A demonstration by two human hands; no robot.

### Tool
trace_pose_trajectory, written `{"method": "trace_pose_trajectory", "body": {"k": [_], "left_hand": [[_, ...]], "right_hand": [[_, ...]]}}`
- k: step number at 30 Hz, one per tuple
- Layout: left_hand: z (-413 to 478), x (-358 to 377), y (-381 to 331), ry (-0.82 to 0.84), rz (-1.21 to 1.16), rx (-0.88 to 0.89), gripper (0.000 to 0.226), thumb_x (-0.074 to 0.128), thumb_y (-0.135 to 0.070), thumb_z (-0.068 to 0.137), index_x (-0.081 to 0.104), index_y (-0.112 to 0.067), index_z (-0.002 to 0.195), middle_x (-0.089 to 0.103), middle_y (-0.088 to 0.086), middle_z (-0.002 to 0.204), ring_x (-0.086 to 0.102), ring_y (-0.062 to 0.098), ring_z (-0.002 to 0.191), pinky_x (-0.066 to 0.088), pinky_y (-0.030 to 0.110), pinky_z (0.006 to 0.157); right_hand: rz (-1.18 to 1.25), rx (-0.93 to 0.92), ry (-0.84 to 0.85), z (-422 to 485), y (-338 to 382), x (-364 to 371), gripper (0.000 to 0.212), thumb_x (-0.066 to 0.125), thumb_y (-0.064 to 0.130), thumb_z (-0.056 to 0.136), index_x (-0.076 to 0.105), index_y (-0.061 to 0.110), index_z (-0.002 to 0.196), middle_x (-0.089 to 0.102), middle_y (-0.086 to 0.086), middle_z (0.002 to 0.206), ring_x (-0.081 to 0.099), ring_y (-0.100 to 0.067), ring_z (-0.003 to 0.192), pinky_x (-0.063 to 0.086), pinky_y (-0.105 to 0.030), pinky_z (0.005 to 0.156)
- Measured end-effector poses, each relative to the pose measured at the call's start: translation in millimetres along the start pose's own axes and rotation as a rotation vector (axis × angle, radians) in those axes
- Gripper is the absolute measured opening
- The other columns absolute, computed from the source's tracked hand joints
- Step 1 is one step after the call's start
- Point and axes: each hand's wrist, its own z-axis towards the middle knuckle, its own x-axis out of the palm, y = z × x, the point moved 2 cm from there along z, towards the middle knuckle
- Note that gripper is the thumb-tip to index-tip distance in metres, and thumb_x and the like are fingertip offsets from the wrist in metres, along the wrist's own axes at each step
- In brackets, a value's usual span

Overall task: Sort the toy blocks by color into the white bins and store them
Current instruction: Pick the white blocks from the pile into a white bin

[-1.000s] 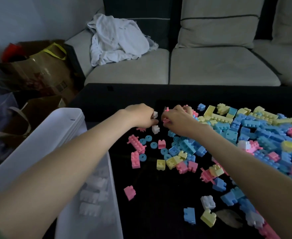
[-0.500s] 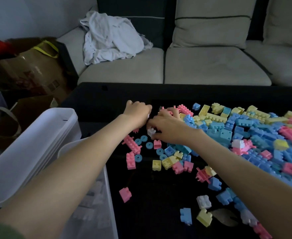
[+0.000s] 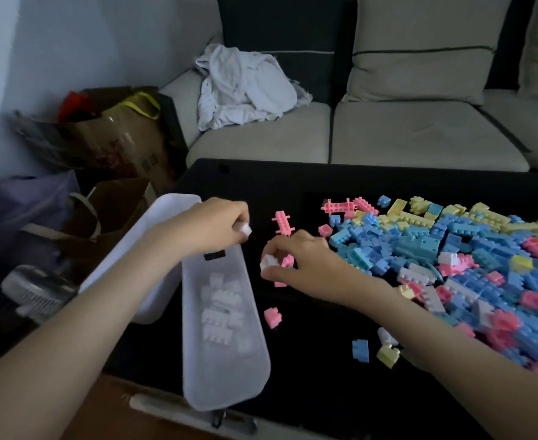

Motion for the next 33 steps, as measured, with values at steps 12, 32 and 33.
{"method": "trace_pose_trajectory", "body": {"k": [12,32,33], "left_hand": [[-44.9,19.6,-30.1,-0.185,0.153,0.03,0.039,0.049,-0.011,0.091,0.046,-0.028,0.127,0.052,-0.007,0.123,0.046,0.016,0.116,0.028,0.031,0.086],[42.5,98.2,-201.3,0.023,0.016,0.337,0.033,0.041,-0.017,0.097,0.047,-0.024,0.128,0.053,0.002,0.117,0.047,0.023,0.114,0.025,0.043,0.096],[45.6,99.2,-202.0,-0.003,0.014,0.328,0.03,0.04,-0.021,0.098,0.047,-0.024,0.127,0.052,0.003,0.118,0.046,0.024,0.115,0.025,0.045,0.099]], "right_hand": [[0.079,-0.068,-0.137,-42.9,27.1,6.8,0.035,0.056,0.019,0.093,0.056,0.019,0.127,0.059,0.005,0.108,0.051,-0.008,0.101,0.036,-0.008,0.083],[-0.248,0.589,-0.143,-141.9,-124.2,-66.6,0.026,0.058,0.031,0.089,0.055,0.021,0.113,0.06,0.002,0.104,0.051,-0.018,0.101,0.04,-0.042,0.097],[-0.287,0.596,-0.118,-141.4,-124.0,-64.1,0.028,0.058,0.034,0.088,0.053,0.022,0.113,0.058,0.004,0.102,0.048,-0.019,0.105,0.035,-0.042,0.099]]}}
